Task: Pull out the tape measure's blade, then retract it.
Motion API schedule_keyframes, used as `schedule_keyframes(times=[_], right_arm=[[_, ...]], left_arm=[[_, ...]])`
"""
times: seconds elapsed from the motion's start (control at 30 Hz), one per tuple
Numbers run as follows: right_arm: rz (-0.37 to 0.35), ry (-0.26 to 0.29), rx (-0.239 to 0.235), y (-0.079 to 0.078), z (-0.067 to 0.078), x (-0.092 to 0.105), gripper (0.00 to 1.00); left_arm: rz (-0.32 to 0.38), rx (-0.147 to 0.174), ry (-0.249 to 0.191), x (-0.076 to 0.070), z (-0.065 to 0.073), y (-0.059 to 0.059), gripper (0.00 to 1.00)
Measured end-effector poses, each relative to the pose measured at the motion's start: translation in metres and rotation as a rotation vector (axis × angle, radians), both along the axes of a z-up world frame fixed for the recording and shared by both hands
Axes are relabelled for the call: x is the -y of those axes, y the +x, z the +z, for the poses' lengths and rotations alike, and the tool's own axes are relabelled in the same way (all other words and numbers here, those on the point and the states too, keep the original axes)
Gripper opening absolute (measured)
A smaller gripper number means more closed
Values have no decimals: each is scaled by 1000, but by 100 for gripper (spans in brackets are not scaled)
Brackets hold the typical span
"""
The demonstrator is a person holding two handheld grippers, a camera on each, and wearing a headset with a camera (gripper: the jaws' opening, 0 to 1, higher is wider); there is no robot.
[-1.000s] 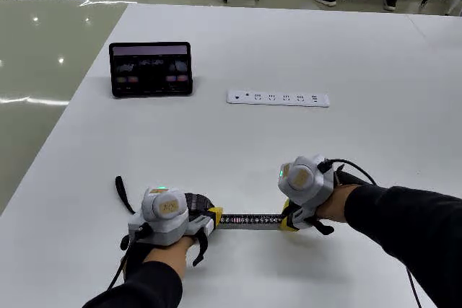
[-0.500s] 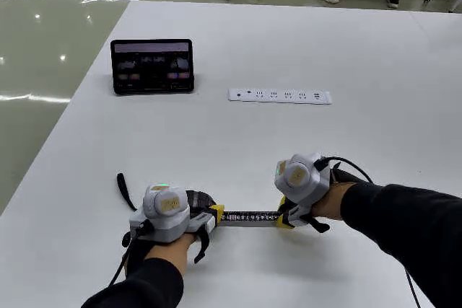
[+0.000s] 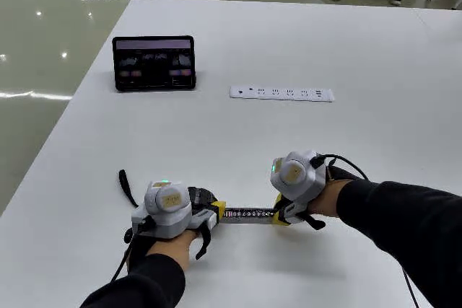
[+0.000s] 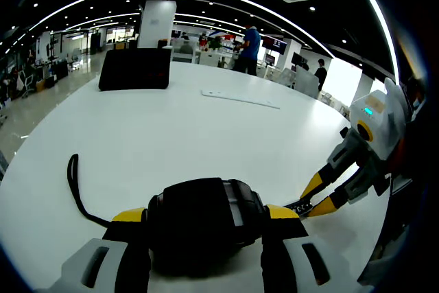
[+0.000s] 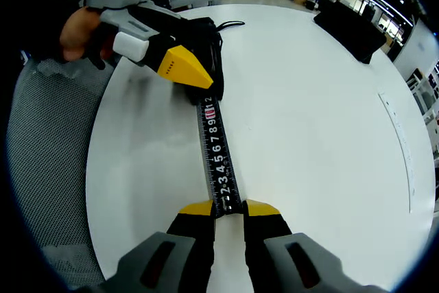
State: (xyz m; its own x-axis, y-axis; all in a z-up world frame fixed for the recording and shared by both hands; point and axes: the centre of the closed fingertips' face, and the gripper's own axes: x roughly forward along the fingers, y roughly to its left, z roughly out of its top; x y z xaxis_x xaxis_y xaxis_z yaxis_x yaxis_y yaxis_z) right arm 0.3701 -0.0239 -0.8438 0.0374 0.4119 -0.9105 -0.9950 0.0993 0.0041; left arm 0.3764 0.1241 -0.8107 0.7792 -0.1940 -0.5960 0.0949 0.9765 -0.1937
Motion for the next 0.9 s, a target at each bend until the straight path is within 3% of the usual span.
schedule_keyframes(times=[0.53,0.9], right_arm=[[6,13,6,0,1,-9,11],[64,13,34,-1,1,-9,12]], left_arm=[[-2,0,-1,0,0,0,62],[-3,0,-4,0,0,0,62]])
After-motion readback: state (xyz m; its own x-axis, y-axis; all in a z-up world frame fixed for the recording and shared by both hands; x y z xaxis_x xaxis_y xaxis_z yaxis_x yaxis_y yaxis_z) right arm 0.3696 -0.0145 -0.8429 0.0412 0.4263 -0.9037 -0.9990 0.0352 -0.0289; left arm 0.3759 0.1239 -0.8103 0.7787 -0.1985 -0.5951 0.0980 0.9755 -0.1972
